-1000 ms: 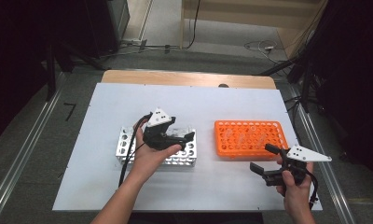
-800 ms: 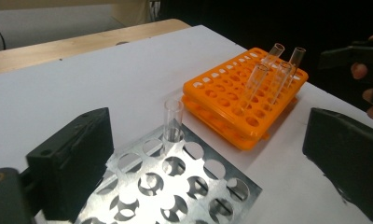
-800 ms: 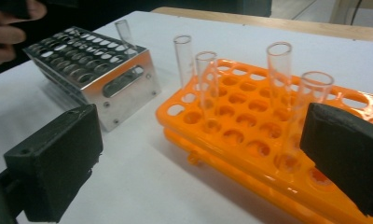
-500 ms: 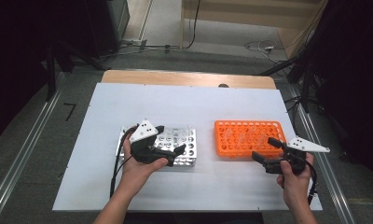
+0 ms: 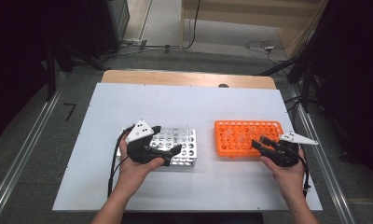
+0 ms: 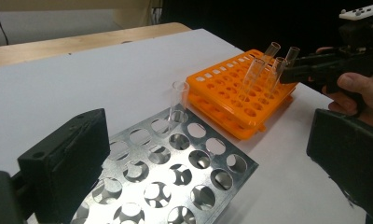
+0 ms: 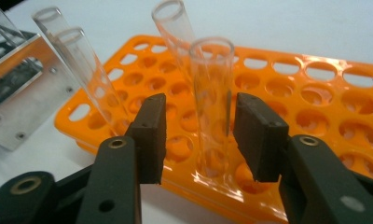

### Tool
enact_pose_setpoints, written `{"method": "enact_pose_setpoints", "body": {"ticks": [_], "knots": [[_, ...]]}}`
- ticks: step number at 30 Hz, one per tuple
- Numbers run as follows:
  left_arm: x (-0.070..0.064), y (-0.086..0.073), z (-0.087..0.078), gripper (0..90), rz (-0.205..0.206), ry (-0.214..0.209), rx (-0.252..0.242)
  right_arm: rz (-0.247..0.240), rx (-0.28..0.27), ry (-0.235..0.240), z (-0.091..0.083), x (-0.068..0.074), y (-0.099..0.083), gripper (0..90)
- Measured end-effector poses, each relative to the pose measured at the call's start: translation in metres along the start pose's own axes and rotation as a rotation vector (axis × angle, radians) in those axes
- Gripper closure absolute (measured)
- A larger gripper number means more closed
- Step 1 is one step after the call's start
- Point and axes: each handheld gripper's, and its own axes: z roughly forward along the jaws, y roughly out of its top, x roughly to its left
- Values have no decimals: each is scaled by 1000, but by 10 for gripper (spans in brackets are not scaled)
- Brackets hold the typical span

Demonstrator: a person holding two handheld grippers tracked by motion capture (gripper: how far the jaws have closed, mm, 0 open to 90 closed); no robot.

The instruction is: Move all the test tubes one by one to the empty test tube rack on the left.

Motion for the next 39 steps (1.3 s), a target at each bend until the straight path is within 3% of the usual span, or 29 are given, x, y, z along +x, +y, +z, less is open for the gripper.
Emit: {"method": "enact_pose_setpoints", "body": {"ticks": [4, 14, 21, 31, 39], "knots": [[-2, 0, 2, 0, 2, -4, 3, -15, 10, -39, 1, 0, -5, 592], [-3, -1, 4, 0, -2, -11, 3, -49, -4, -55, 1, 1, -12, 723], [-4, -1, 7, 0, 0, -16, 8, -71, -9, -72, 1, 3, -12, 742], [-5, 3, 7, 0, 2, -16, 7, -81, -91, -22, -22, 4, 7, 744], [-8, 12, 8, 0, 17, -26, 7, -104, -119, 33, -43, 21, 24, 744]]}}
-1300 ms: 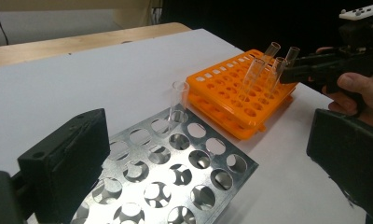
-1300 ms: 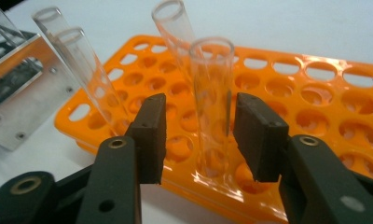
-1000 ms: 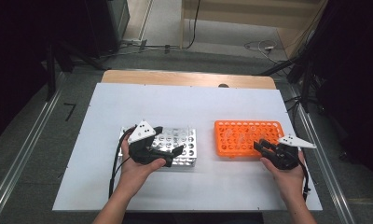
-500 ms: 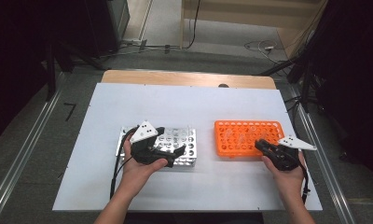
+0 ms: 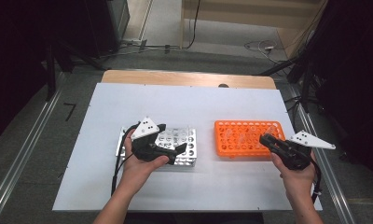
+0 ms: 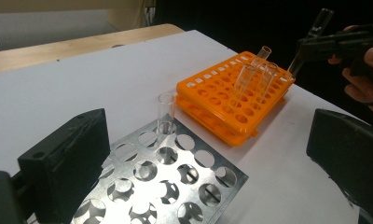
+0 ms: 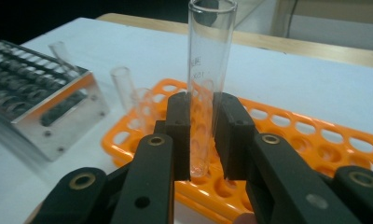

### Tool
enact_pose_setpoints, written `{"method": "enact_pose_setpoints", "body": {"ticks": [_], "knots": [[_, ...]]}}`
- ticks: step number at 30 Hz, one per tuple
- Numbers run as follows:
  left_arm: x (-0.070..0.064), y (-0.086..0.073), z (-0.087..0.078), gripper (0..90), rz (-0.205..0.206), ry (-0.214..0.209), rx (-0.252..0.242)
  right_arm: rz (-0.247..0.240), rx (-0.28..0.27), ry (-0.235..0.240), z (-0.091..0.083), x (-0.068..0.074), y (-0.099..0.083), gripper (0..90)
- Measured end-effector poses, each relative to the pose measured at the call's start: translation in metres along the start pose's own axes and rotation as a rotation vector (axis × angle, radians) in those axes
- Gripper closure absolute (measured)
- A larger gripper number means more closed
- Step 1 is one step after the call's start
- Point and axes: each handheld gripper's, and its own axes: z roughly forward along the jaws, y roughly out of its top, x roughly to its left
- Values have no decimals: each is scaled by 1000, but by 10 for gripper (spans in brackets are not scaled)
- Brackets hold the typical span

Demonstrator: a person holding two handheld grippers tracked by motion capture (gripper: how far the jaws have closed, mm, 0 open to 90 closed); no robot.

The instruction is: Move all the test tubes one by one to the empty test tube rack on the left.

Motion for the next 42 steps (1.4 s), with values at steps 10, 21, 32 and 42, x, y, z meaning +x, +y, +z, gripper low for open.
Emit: {"method": "enact_pose_setpoints", "body": {"ticks": [10, 21, 32, 42], "knots": [[-2, 12, 4, 0, 31, -10, -3, -97, -7, 116, 6, 34, 32, 744], [-4, 14, 3, 13, 37, -44, -4, -150, -11, 261, 29, 67, 54, 744], [-25, 22, 5, 174, 57, -157, -31, -209, 60, 359, 57, 100, 43, 744], [-46, 26, 10, 507, 115, -193, -27, -252, 90, 389, 62, 119, 38, 744]]}}
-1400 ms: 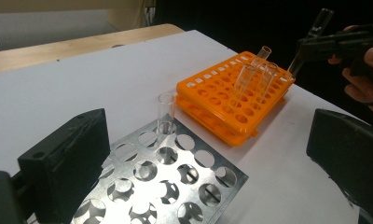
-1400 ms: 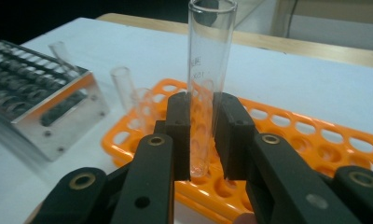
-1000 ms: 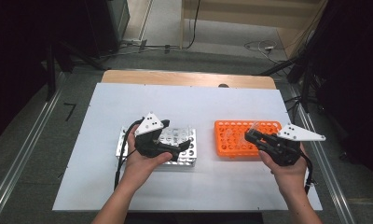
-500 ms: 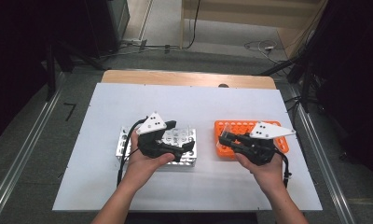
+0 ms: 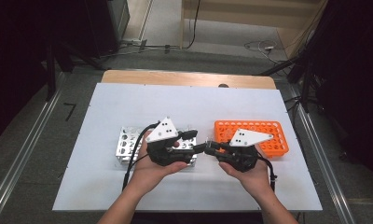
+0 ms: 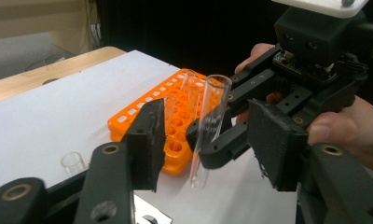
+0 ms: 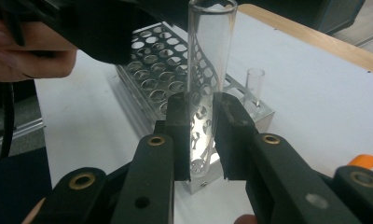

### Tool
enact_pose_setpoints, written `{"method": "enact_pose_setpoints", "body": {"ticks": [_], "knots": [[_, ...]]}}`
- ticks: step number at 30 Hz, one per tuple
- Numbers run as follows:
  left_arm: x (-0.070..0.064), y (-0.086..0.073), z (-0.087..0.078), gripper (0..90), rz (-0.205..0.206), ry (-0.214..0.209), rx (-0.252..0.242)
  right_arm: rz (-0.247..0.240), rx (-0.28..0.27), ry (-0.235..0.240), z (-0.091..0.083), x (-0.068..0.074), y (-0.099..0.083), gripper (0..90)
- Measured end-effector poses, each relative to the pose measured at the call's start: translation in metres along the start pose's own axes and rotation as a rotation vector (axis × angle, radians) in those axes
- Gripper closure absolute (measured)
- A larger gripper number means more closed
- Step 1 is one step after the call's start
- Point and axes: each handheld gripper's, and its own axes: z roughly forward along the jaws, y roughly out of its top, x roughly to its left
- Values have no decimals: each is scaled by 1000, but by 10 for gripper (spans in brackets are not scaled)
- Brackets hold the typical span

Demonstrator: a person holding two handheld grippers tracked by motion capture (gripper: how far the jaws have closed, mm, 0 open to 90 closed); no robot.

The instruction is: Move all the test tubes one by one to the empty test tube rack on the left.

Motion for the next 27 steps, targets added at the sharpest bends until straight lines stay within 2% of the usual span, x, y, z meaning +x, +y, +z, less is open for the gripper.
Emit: {"method": "enact_pose_setpoints", "body": {"ticks": [3, 8, 15, 27], "knots": [[-3, 0, 4, 560, 9, -11, 4, -4, 7, 10, 3, 4, -1, 744], [-5, -1, 10, 619, 11, -5, 20, -22, 17, 28, 6, 11, -1, 744], [-6, -2, 11, 744, 20, -15, 27, -30, 20, 41, 8, 16, 0, 744], [-5, -2, 10, 761, 35, -7, 25, -25, 16, 39, 9, 15, -2, 743]]}}
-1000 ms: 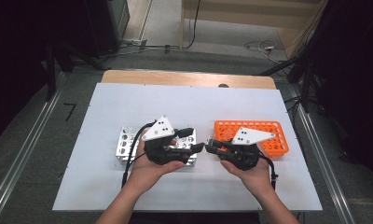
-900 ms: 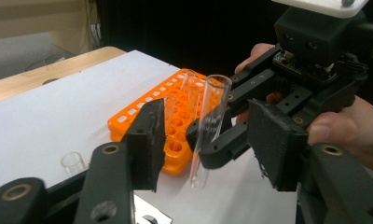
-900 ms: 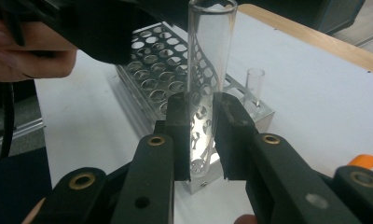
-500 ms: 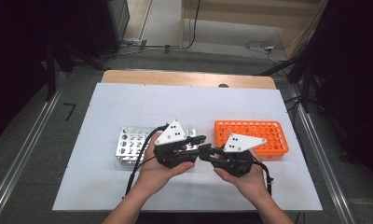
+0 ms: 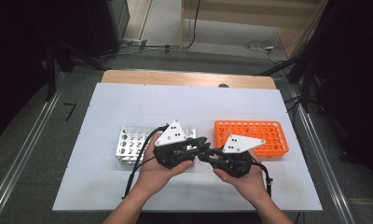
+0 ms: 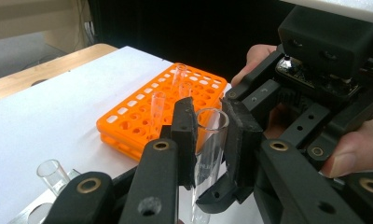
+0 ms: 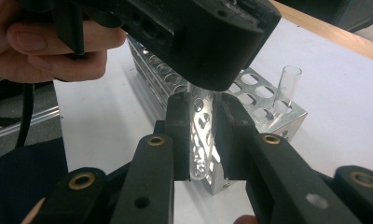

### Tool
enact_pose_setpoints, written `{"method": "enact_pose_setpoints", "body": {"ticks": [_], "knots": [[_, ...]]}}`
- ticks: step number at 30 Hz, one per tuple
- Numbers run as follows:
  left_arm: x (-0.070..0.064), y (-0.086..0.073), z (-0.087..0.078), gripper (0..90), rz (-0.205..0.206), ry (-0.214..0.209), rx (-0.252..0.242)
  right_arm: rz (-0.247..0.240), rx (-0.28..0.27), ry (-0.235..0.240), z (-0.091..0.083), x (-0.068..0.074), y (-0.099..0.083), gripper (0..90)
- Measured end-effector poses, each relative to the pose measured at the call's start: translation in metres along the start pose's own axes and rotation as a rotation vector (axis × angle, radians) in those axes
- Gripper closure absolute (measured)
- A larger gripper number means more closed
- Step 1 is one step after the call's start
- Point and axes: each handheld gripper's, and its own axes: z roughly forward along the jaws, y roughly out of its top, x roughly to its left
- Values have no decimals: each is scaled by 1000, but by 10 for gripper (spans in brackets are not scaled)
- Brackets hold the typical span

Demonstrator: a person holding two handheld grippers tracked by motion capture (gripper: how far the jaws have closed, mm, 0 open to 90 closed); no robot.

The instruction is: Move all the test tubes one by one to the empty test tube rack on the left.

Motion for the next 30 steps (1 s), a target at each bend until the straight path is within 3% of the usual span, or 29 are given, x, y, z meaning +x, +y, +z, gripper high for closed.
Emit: {"method": "enact_pose_setpoints", "body": {"ticks": [6, 10, 15, 24, 30], "knots": [[2, 1, -1, 764, -5, -6, -11, 9, -13, 13, 0, -2, -1, 729], [7, 2, -4, 764, -11, 12, -23, 21, -37, 30, -3, -4, -3, 680], [18, 4, -11, 765, -25, 41, -41, 38, -64, 13, -11, -11, -6, 603], [40, 6, -20, 764, -39, 115, -66, 88, -97, -68, -36, -29, -18, 439], [57, 5, -26, 765, -61, 162, -80, 103, -97, -142, -52, -39, -27, 211]]}}
